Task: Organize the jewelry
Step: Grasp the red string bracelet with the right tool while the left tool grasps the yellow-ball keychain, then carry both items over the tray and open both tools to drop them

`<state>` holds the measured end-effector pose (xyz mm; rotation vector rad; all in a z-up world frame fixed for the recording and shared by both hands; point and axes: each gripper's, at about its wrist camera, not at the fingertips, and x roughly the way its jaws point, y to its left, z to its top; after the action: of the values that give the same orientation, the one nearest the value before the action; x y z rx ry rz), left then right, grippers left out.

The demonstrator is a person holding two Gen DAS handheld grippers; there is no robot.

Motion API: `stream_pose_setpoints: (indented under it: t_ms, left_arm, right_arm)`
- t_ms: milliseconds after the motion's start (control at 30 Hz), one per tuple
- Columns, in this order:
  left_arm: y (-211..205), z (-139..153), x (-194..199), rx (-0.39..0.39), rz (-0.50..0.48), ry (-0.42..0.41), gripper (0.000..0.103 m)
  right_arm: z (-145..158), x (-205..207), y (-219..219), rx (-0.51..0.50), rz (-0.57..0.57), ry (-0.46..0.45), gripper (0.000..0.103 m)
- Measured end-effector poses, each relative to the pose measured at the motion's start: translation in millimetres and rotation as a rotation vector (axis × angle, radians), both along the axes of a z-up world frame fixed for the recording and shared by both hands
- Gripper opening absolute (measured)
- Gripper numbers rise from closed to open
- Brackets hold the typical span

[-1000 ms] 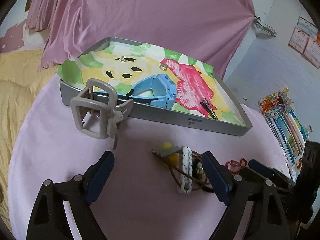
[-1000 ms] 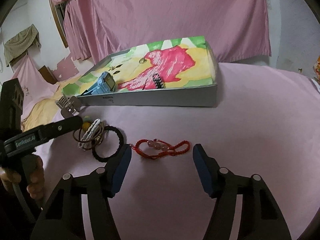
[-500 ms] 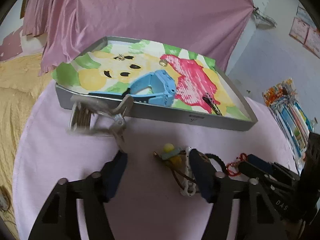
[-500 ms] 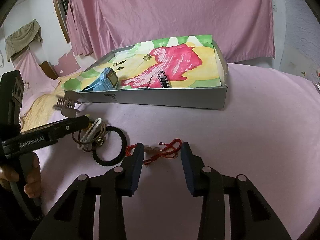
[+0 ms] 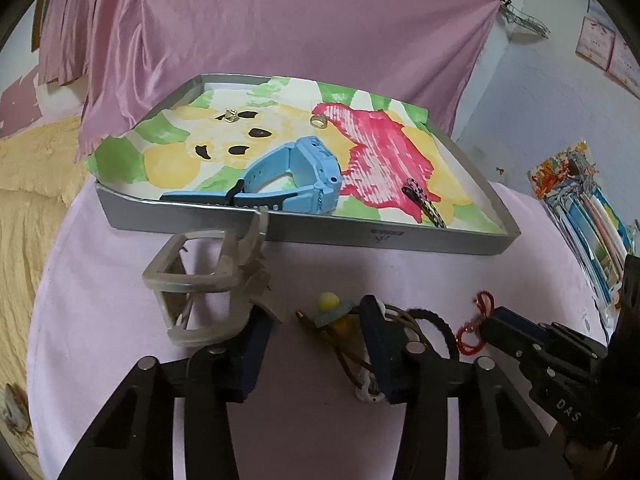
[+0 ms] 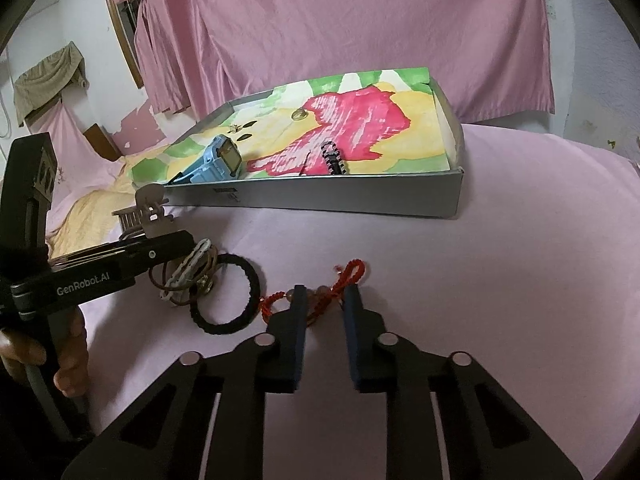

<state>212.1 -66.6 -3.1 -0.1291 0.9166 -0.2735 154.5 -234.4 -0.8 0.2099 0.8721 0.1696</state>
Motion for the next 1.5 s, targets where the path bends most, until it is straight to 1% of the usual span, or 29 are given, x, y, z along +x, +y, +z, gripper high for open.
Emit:
stream_pose_setpoints:
  t_ms: [233, 267, 333, 600, 633, 700, 867, 933, 1000, 1100, 1233, 1400, 1500]
  left_arm:
    - [-2.4, 0.0, 4.3, 0.001, -0.005, 0.005, 0.041]
    - [-2.8, 0.1, 4.2, 0.004, -0.004, 0.005, 0.04]
    - [-3.0, -0.1, 3.6, 0.02, 0.001, 0.003, 0.034]
    - [0.8, 0.4, -8.3, 0.018, 0.004, 0.015, 0.033]
    - [0.7, 0.4, -9.9, 0.02, 0.003, 0.015, 0.029]
    - [0.5, 0.0, -11.7, 0.024, 0.004, 0.018, 0.025]
    - [-2.7, -0.3, -14.7, 0.018, -0.011, 0.023, 0.024]
    - [-6.0, -0.3, -17.3, 0.019, -0.02, 0.022, 0.024]
    - [-6.7, -0.4, -19.9, 0.015, -0.021, 0.023, 0.017]
    - [-5.0, 0.3, -23.4, -0.006, -0.017, 0.023, 0.017]
    - [-4.1, 7.2, -30.4, -0.024, -0.018, -0.011, 0.017]
    - [-1.1, 28.5, -40.3, -0.029, -0.018, -0.103, 0.017]
    - [1.9, 40.9, -40.7, -0.037, -0.016, -0.142, 0.017]
  right_arm:
    - [-1.5, -1.1, -1.7, 0.019, -0.007, -0.001, 0.01]
    - [-1.8, -1.3, -2.3, 0.024, -0.008, -0.002, 0.01]
    - [-2.4, -2.2, -3.4, 0.028, -0.009, -0.002, 0.01]
    - [-2.8, -2.0, -3.3, 0.03, -0.005, -0.003, 0.01]
    - [-2.7, -1.8, -3.2, 0.031, -0.005, -0.003, 0.01]
    - [-2.6, -2.6, -3.4, 0.033, -0.004, -0.003, 0.01]
    - [-3.3, -4.3, -4.5, 0.042, -0.004, -0.006, 0.01]
    - [-4.2, -5.2, -5.8, 0.048, -0.009, -0.007, 0.006]
    - [-4.9, -7.5, -8.3, 0.061, -0.011, -0.006, 0.004]
    - [-5.3, -10.2, -8.9, 0.064, -0.009, -0.01, 0.003]
    - [-3.5, -12.9, -10.4, 0.075, -0.009, -0.024, 0.002]
    - [5.9, -14.7, -14.1, 0.073, -0.015, -0.065, 0.002]
    - [10.8, -13.0, -17.2, 0.065, -0.02, -0.083, 0.002]
